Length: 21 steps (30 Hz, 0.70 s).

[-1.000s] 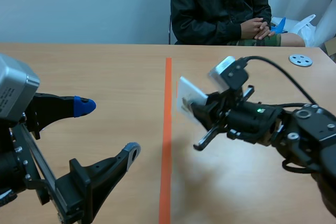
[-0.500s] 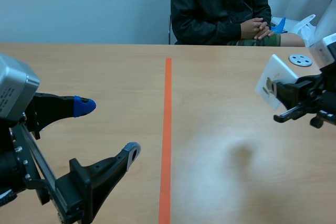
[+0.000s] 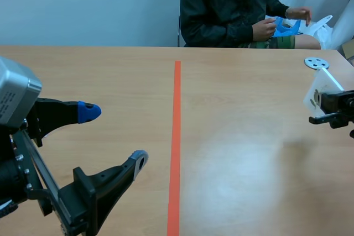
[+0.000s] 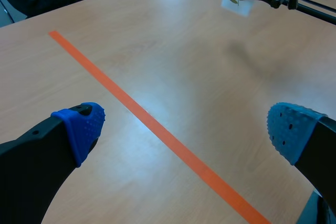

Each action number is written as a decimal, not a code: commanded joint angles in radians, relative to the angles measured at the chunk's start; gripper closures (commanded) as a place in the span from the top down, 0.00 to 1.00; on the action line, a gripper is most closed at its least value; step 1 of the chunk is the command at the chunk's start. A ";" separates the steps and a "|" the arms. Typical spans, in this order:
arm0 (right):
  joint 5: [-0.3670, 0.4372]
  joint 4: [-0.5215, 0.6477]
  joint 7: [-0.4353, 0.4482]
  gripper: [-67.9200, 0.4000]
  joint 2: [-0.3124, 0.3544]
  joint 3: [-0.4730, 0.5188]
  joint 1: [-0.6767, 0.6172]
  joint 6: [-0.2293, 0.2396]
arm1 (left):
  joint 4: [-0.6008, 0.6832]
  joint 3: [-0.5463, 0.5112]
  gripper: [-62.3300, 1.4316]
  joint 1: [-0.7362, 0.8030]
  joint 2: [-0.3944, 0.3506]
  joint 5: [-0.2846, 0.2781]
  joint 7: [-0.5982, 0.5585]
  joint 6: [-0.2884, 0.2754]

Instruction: Sort the leaf by its shape. The table is split by an orange tape line. A compound leaf with several leaflets goes to the left side, a simple leaf with one blade goes to the right side. Return to the home posture when a red brick is placed on the table.

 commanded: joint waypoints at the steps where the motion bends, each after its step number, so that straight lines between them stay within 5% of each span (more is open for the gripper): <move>1: 0.019 -0.023 0.024 0.03 0.010 0.000 0.064 -0.002 | 0.004 -0.003 1.00 -0.005 -0.003 -0.013 -0.014 0.002; 13: -0.021 -0.345 0.133 0.03 -0.023 -0.060 0.255 -0.124 | 0.004 -0.003 1.00 -0.005 -0.003 -0.013 -0.014 0.002; 21: -0.055 -0.405 0.145 0.03 -0.045 -0.072 0.264 -0.160 | 0.004 -0.003 1.00 -0.005 -0.003 -0.013 -0.014 0.002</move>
